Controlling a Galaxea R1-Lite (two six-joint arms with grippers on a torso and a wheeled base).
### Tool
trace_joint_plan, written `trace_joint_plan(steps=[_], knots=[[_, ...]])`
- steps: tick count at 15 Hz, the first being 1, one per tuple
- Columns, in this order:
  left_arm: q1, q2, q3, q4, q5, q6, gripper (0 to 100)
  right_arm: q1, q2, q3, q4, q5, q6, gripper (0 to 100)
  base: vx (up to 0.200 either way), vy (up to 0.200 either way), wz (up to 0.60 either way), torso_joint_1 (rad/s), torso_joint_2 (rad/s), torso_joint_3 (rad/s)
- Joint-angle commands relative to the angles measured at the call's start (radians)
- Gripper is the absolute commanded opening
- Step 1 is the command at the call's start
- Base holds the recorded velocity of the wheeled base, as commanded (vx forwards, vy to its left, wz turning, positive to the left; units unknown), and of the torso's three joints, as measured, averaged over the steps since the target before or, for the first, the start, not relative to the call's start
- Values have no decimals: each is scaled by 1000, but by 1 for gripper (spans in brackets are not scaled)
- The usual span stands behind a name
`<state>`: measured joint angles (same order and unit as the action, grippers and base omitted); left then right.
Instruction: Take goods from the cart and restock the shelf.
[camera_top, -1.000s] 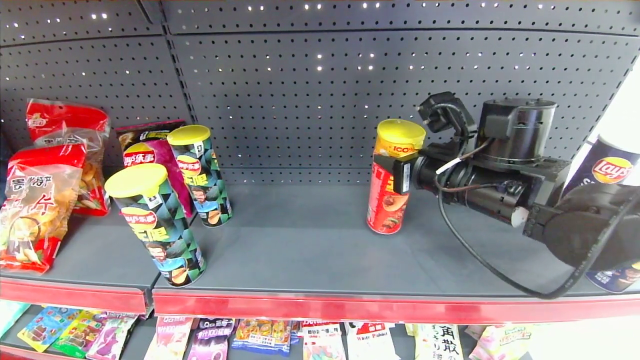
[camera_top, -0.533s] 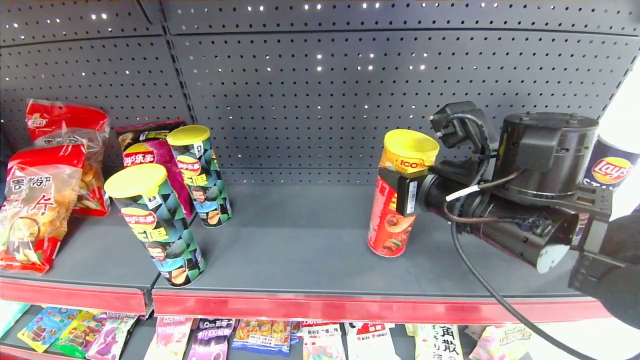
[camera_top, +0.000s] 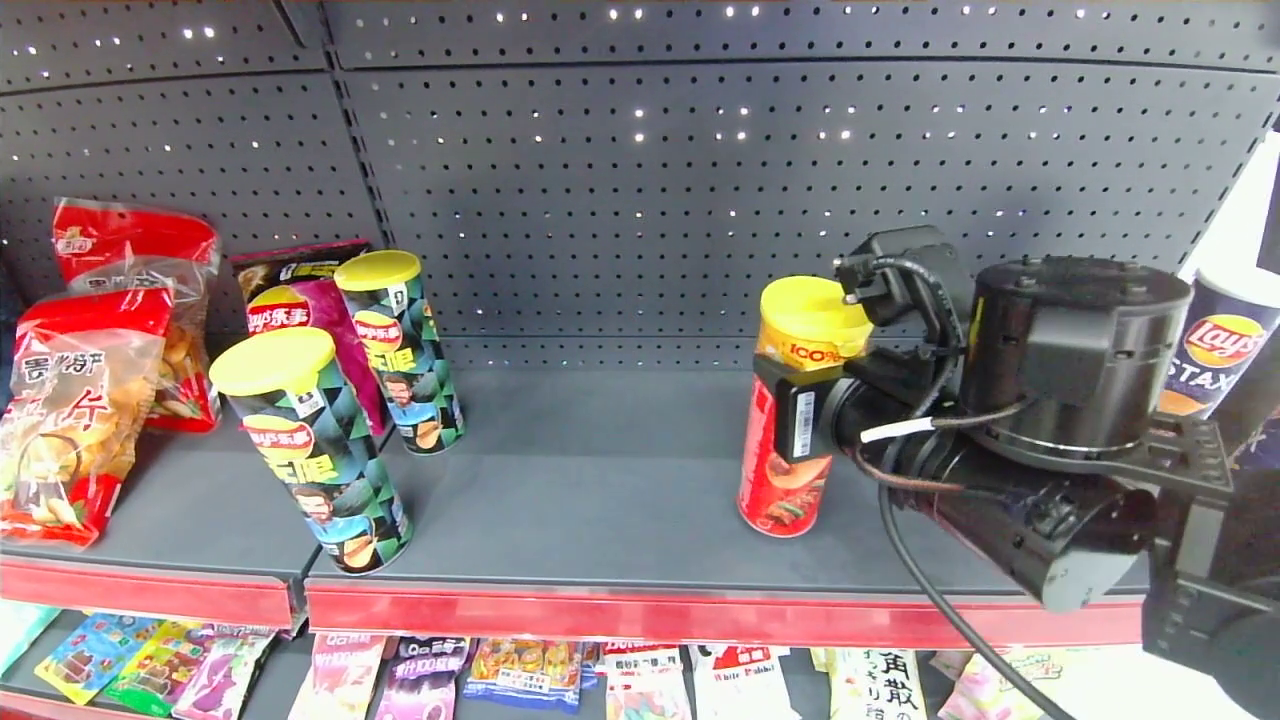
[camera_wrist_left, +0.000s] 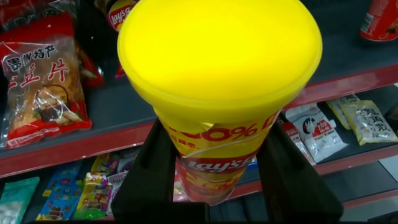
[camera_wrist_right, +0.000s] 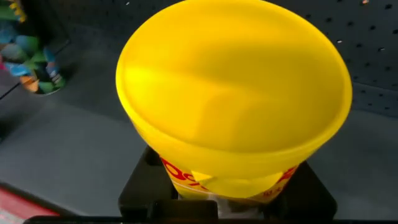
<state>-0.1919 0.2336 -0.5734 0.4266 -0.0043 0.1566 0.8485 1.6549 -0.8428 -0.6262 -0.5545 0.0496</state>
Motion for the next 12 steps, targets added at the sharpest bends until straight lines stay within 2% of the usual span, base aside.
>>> trace_joint_plan(steps=[1, 12], knots=[[0, 0, 1, 0, 0, 0, 0, 27, 9, 8, 0, -2, 0, 0, 0, 0, 0, 0, 0, 0], [0, -16, 27, 0, 0, 1, 0, 87, 17, 22, 0, -44, 49, 0, 0, 0, 0, 0, 0, 0]])
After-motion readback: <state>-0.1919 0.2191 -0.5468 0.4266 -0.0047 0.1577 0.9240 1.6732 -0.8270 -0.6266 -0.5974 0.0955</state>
